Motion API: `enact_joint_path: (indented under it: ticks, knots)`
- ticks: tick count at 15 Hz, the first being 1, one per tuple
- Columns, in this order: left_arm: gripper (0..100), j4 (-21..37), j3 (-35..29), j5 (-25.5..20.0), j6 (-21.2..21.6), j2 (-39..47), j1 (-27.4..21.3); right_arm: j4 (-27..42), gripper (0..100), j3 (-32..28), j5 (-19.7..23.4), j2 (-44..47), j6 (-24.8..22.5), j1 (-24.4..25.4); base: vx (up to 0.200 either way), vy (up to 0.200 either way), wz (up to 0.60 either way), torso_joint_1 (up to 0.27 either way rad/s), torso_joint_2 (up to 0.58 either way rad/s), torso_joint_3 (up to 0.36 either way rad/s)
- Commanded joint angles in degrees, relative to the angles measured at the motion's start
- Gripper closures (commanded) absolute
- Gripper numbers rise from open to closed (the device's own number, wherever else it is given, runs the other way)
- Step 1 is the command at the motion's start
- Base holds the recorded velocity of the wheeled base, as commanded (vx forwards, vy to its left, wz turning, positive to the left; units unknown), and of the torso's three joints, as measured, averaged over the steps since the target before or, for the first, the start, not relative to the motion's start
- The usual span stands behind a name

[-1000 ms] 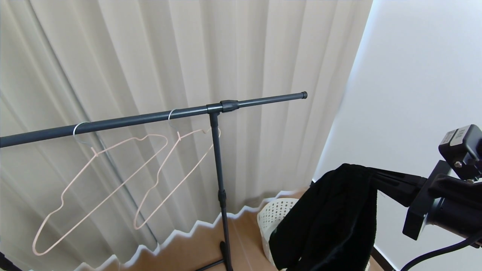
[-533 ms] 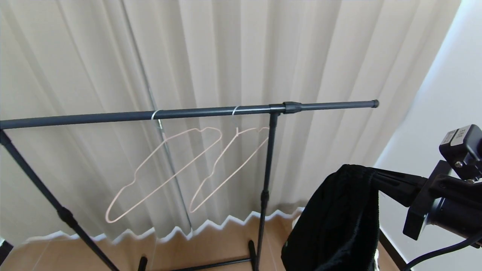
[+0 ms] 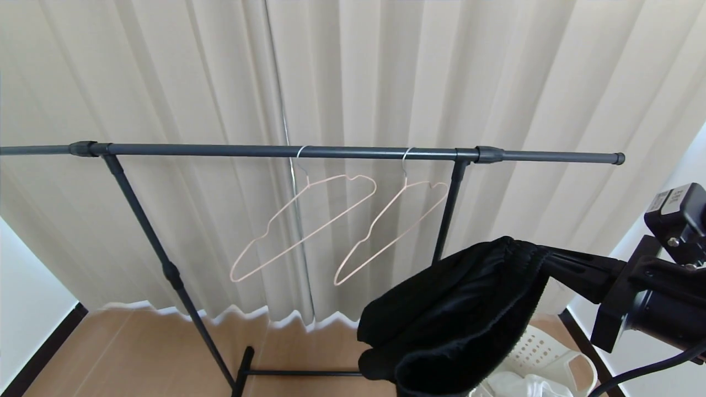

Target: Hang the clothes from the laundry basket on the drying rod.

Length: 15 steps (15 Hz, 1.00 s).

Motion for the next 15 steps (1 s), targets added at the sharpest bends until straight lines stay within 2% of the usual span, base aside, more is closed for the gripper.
enact_joint_path:
  ticks: [1,7,10,11,15]
  knots:
    - [0,0.0,0.0,-0.1,0.0,0.0,-0.1,-0.1,100,0.0,-0.1,-0.2,0.0,0.0,-0.2,0.0,0.0,-0.012,-0.01,0.012]
    - [0,0.1,0.0,-0.1,0.1,0.0,-0.1,-0.1,100,0.0,-0.1,-0.4,0.0,0.0,0.0,0.2,0.0,-0.002,0.0,0.002]
    - [0,0.1,0.0,-0.1,0.1,0.0,-0.1,-0.2,100,-0.7,0.1,0.2,0.0,-2.1,0.0,0.2,0.0,0.002,0.0,0.002]
    - [0,0.1,0.0,-0.1,0.1,0.0,-0.1,-0.1,100,-0.7,0.1,0.1,0.0,-2.1,0.0,0.0,0.0,0.0,0.0,0.0]
    - [0,0.1,0.0,-0.1,0.1,0.0,-0.1,-0.1,100,-0.4,0.0,-0.4,-0.2,-2.1,-0.2,0.0,0.0,0.002,0.0,0.001]
